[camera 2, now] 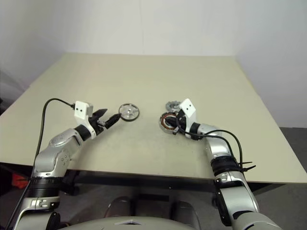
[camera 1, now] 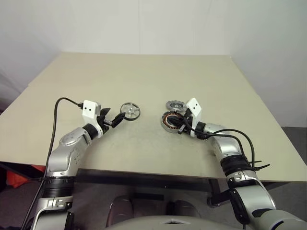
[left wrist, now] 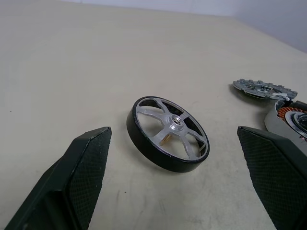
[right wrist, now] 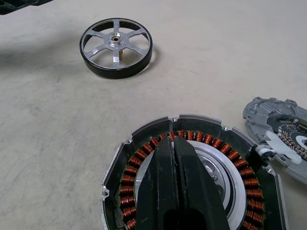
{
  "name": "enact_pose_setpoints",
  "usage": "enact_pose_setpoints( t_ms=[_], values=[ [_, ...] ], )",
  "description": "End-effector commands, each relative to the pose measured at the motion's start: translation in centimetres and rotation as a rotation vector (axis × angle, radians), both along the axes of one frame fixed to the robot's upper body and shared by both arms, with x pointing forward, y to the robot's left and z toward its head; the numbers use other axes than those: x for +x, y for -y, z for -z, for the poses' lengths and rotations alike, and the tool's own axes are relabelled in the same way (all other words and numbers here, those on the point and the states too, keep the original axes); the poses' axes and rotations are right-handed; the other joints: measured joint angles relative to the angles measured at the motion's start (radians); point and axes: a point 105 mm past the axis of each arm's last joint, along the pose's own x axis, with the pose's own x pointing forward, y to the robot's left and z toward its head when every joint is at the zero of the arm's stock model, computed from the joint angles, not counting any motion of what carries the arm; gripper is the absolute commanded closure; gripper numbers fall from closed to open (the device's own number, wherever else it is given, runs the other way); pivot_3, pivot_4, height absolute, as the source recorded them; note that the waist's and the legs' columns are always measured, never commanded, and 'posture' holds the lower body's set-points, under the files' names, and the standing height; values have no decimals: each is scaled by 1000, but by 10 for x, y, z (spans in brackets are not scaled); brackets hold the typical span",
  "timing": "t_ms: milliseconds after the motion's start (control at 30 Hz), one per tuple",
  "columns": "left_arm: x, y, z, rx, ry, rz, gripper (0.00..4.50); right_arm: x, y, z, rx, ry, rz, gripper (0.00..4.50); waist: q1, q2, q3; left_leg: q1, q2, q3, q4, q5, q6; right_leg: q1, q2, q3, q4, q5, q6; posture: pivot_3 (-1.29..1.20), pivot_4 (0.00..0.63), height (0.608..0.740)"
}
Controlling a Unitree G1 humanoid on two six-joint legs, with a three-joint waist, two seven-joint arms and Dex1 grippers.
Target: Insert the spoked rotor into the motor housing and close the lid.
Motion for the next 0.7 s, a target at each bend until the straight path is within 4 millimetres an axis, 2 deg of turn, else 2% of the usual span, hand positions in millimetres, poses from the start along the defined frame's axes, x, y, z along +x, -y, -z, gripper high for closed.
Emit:
enact_pose_setpoints(
  t_ms=[33,167,267,400,700],
  values=[
    [1,3,-14,5,58,9,0,6,5,-19,19,64,14,4463,0,0,0,0,0,0,0,0,0,0,0,0,0,0,0,0,0,740],
    [2,4,-14,2,58,11,0,15,6,-47,73,118,17,4463,0,0,0,0,0,0,0,0,0,0,0,0,0,1,-1,0,0,740],
    [2,4,-14,1,58,12,0,19,8,-53,81,134,30,4463,0,0,0,0,0,0,0,0,0,0,0,0,0,1,-2,0,0,740],
    [2,5,-14,1,58,11,0,22,13,-45,55,126,46,4463,-1,0,0,0,0,0,0,0,0,0,0,0,0,3,-5,0,0,740],
    [1,3,-14,7,56,1,0,17,9,-23,48,79,59,4463,0,0,0,-1,0,0,0,0,0,-1,0,0,0,3,-5,0,0,740]
  ],
)
